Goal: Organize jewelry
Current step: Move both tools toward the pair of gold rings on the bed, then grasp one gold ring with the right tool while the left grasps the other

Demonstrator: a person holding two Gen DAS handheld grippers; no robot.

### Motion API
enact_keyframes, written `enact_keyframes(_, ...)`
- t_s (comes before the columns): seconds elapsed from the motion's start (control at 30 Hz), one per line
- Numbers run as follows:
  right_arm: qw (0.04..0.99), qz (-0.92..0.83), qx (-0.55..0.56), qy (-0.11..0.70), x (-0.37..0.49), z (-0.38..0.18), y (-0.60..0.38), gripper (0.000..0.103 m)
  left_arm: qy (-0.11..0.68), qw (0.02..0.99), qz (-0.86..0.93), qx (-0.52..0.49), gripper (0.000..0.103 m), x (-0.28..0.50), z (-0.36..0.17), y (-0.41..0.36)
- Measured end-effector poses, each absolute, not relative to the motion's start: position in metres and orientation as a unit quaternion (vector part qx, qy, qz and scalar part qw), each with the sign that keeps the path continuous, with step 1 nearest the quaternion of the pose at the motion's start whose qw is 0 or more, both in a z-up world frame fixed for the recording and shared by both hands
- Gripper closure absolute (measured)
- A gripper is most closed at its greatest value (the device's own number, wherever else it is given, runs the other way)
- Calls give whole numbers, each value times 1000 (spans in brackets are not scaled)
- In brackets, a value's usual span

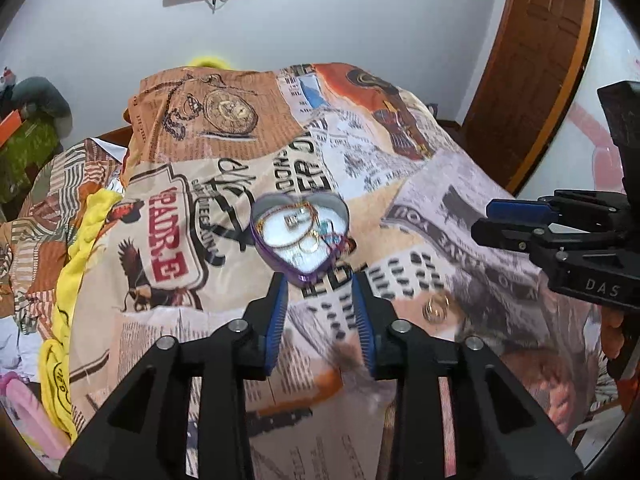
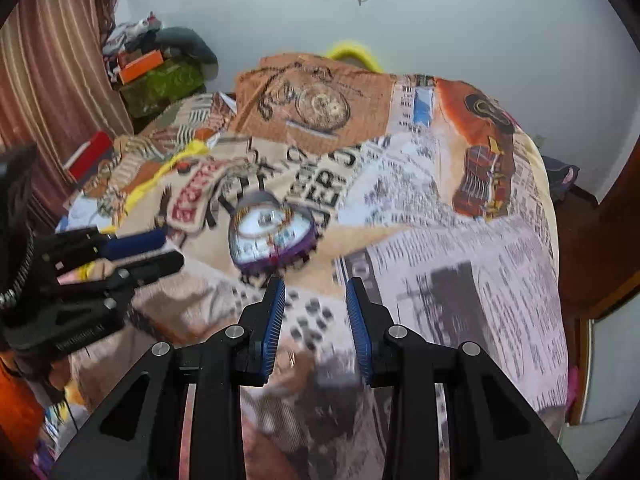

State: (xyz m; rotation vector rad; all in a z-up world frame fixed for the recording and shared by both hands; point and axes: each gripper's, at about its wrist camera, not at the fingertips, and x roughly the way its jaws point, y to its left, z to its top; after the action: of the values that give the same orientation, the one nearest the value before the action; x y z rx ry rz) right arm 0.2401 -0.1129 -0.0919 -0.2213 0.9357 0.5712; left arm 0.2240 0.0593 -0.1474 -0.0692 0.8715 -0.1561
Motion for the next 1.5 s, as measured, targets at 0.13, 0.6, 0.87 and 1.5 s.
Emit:
enact_keyframes(0.13,836,273,-112,463,233,-108,-119,74,432,898,-80,-29,66,217,-156,54)
enact_keyframes(0.6,802,290,-124,507,229,-154,-112,89,454,886,-87,-35,66,210,-180,50)
enact_keyframes(0.87,815,278,-124,494,226,-150,-120,100,455,884,-96,-34,66,210,-182,42)
enact_keyframes(1.5,833,240,-98,489,225,-128,-173,84,470,868,-160,18,66,230,-193,-30)
